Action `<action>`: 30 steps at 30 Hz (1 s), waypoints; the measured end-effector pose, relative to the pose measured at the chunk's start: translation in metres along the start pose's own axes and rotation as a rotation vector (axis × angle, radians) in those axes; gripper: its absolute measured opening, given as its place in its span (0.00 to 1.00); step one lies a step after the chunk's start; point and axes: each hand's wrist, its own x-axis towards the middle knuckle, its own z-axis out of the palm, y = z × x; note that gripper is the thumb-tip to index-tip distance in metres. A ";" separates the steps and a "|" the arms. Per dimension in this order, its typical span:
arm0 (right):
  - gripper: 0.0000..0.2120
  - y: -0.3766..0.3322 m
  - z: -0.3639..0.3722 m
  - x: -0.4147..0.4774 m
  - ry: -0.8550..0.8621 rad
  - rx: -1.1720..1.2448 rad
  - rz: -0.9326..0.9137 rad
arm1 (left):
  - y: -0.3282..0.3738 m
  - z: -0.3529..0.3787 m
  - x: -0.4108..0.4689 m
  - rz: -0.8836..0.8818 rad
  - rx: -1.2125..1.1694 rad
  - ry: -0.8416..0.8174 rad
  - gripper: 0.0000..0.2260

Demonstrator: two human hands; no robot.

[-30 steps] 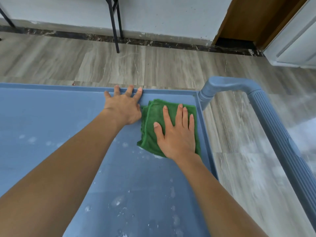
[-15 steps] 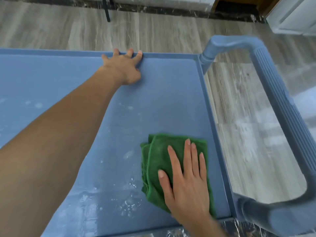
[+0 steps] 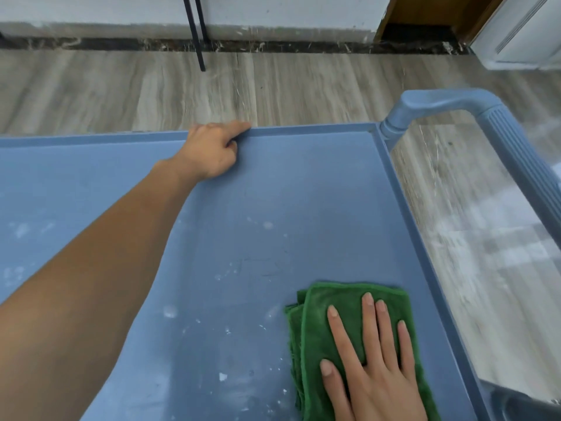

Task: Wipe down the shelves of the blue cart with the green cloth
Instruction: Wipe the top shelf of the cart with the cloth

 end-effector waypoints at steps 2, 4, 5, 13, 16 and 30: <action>0.30 -0.006 -0.002 0.022 -0.018 0.025 -0.023 | 0.000 0.000 0.002 -0.005 -0.032 0.004 0.23; 0.30 -0.010 -0.005 0.051 -0.035 0.018 -0.037 | 0.001 -0.002 0.003 -0.009 -0.036 -0.015 0.23; 0.30 -0.013 -0.005 0.068 -0.033 0.012 -0.034 | 0.000 -0.002 0.004 -0.010 -0.032 -0.025 0.23; 0.30 -0.042 0.005 0.238 -0.025 0.028 0.038 | 0.002 -0.004 0.003 -0.047 -0.064 -0.061 0.25; 0.30 -0.048 0.004 0.285 -0.039 0.060 0.036 | 0.004 -0.003 0.002 -0.068 0.004 -0.102 0.27; 0.29 -0.053 -0.002 0.178 -0.008 0.040 -0.021 | 0.001 0.005 -0.001 -0.096 0.063 -0.146 0.31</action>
